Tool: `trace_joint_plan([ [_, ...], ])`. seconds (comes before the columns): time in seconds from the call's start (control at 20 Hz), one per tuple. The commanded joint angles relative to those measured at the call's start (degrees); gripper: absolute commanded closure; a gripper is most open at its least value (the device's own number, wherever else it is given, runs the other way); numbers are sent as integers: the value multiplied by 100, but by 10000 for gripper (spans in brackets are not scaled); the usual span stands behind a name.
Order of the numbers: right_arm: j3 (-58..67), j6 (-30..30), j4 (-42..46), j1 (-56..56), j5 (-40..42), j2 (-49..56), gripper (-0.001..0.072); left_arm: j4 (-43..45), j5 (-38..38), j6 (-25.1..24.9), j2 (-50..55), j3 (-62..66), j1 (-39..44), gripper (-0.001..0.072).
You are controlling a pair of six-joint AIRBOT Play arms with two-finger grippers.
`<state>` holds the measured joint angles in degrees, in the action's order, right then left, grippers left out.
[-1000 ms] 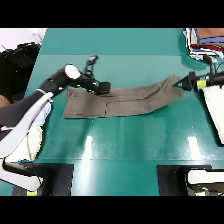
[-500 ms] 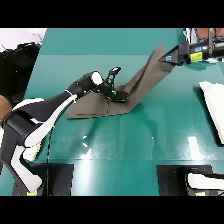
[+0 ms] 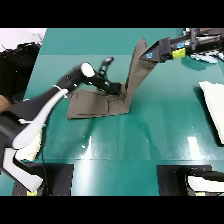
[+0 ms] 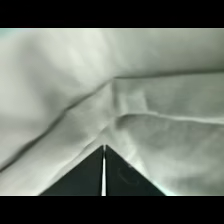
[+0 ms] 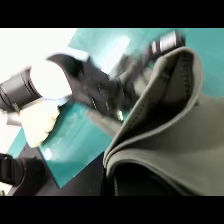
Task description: Fold the shirts.
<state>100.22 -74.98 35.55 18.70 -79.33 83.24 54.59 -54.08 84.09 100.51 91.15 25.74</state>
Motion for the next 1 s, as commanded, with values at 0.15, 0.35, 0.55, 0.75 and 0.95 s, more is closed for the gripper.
trace_joint_plan([
  [0.15,15,511,-614,1440,997,656,694,1290,-601,-13,-1797,15,-1884,681],
  [0.35,15,1093,-815,2590,2269,1620,645,1491,-796,-20,-2662,15,-2833,681],
  [0.55,20,1499,-1023,3053,2599,2144,321,1488,-1029,-57,-2911,13,-3209,680],
  [0.75,9,1040,-188,2363,1661,1862,326,1482,-1246,-162,-2909,9,-3206,680],
  [0.95,-850,162,1067,1244,1296,1307,327,1478,-1399,-166,-2909,9,-3206,680],
])
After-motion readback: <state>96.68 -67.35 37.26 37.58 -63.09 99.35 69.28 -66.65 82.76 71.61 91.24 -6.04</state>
